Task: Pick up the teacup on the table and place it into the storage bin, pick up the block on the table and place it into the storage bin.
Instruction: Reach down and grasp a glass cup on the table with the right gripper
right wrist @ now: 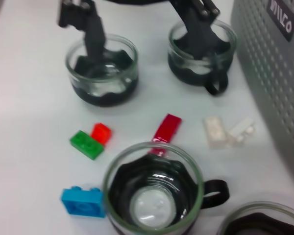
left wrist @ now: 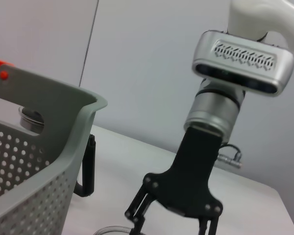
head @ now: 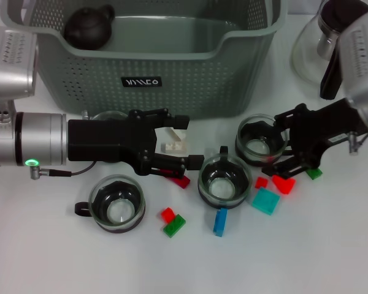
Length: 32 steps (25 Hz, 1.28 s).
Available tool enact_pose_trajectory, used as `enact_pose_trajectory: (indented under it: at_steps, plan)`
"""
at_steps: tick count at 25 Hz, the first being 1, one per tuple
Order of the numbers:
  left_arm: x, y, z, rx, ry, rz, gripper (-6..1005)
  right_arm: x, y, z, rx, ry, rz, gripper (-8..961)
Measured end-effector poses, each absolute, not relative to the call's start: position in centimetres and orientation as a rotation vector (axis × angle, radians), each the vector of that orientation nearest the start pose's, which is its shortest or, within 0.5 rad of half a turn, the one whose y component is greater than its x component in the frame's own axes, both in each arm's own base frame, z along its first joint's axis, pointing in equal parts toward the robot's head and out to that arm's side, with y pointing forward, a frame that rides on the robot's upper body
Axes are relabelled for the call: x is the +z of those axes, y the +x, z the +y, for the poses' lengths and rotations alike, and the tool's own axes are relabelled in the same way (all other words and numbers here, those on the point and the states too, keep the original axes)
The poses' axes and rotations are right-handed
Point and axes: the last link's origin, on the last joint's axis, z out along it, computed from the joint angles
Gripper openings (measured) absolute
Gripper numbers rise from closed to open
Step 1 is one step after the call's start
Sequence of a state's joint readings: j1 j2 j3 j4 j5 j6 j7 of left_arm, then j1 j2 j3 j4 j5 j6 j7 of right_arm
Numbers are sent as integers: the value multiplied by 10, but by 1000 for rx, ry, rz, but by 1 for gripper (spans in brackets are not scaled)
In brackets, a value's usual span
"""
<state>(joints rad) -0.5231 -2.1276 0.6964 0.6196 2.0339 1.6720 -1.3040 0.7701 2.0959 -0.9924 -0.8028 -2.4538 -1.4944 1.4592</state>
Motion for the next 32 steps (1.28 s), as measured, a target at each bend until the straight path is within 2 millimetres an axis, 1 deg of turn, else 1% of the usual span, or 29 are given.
enact_pose_trajectory:
  at_steps: [4,10,15,24,30,32]
  plan:
    - [-28,-248,302,-814,-2873,-561,921,-40,207,372,-253,-3067,47,803]
    - [-28,-248,302,-814,-2870,-558,920,-51,206,375,-268,-3060,50,792]
    - [-28,-250,301,-810,-2868,-561,919,-56,205,378,-272,-3055,55,779]
    - [-27,-252,300,-810,-2864,-568,917,-58,205,378,-282,-3051,81,756]
    - [-27,-252,299,-810,-2862,-572,915,-63,205,377,-339,-3049,78,569]
    - [-27,-252,299,-810,-2862,-572,915,-64,205,378,-350,-3040,101,469]
